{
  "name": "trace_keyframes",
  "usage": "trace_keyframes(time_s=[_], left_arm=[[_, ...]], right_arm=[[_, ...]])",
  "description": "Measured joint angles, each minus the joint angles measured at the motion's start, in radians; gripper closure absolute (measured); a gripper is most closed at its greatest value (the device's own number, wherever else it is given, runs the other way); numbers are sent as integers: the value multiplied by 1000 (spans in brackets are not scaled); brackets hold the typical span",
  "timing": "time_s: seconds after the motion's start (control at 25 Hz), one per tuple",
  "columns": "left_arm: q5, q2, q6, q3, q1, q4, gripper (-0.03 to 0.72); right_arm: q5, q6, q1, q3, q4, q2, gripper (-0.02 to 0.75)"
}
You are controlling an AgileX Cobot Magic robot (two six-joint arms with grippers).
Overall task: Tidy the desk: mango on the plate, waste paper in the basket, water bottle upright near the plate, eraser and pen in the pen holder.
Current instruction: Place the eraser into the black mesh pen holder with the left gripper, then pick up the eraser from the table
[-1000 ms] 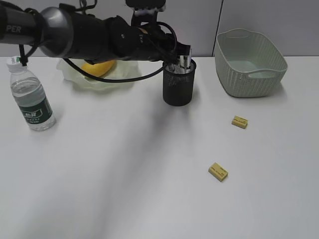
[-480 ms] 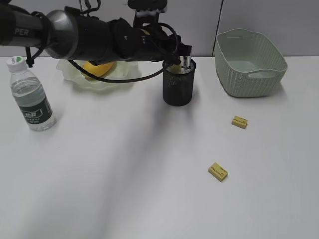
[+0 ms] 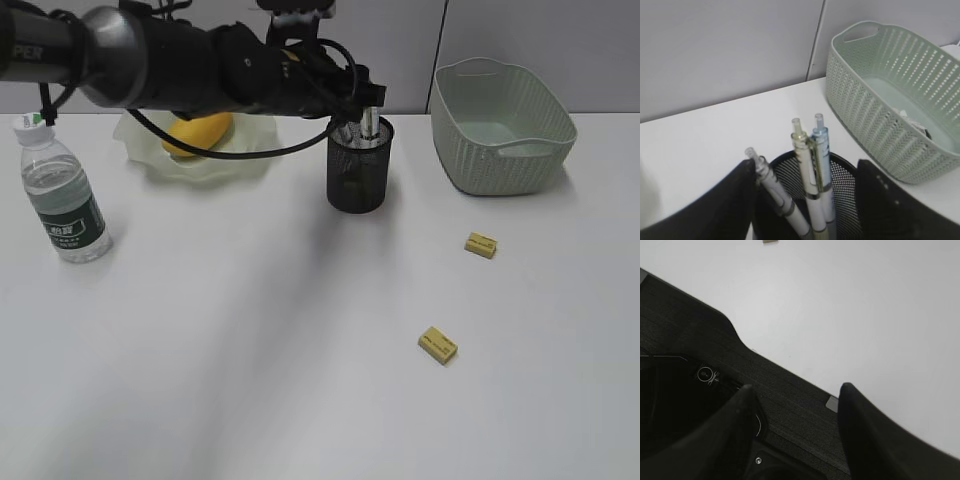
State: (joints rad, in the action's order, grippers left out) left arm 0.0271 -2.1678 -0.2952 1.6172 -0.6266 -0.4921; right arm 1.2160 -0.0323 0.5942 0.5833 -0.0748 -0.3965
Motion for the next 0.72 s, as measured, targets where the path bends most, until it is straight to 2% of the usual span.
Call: trace_keyframes(time_s=[0.24,0.56,0.72], left_arm=[[-257,106,0,0,0,60,211],[-861,228,5,0,-3,233,211],[-1099,270,70,1,-4,314,211]], right_arm=[[0,0,0,0,0,0,311],[0,0,0,0,0,0,312],[0,-6,0,0,0,0,312]])
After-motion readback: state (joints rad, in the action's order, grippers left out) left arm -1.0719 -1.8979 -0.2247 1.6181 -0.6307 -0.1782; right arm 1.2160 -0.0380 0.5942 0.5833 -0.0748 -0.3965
